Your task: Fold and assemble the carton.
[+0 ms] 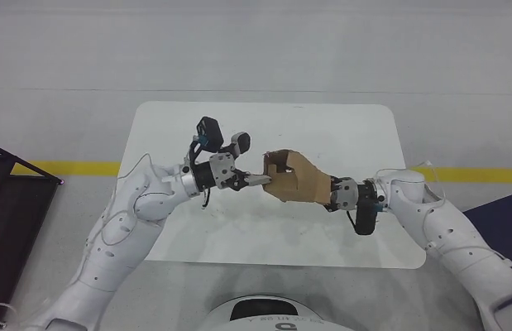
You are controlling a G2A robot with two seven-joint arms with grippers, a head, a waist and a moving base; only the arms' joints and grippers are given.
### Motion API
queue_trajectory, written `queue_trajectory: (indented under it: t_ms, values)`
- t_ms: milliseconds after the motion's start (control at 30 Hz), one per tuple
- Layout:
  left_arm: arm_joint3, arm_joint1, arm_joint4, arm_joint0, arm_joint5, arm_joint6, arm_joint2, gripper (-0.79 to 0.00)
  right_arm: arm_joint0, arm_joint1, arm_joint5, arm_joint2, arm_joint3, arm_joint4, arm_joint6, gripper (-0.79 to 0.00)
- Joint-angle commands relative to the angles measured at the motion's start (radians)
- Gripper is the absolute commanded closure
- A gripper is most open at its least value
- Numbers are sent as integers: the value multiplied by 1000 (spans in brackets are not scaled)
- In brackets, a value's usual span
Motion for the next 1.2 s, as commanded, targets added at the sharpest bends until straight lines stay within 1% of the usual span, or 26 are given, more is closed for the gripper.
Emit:
queue_trajectory:
  t_ms: [0,67,133,200,300,467,567,633,867,1167]
  values:
    - [-5,4,-28,19,-9,33,-32,-785,1,-1,24,-9,7,9,-24,0]
    - [-2,7,-61,39,-19,65,-62,-785,3,-2,48,-25,12,26,-48,0]
    - [10,9,-82,55,0,84,-88,-785,9,-1,72,-45,16,44,-72,0]
    - [16,9,-112,68,9,98,-97,-785,19,1,84,-65,26,58,-84,0]
    - [20,9,-117,74,36,89,-101,-785,37,5,96,-96,37,74,-96,0]
    - [14,5,-135,77,48,78,-71,-785,62,11,104,-137,49,97,-104,0]
    - [13,2,-113,65,69,48,-47,-785,75,13,105,-156,53,104,-105,0]
    - [13,-2,-124,58,76,53,-30,-785,81,15,106,-166,55,109,-106,0]
    - [17,-7,-96,33,88,45,-11,-785,94,19,106,-192,58,112,-106,0]
    - [15,-11,-74,16,78,28,17,-785,104,21,99,-207,62,116,-99,0]
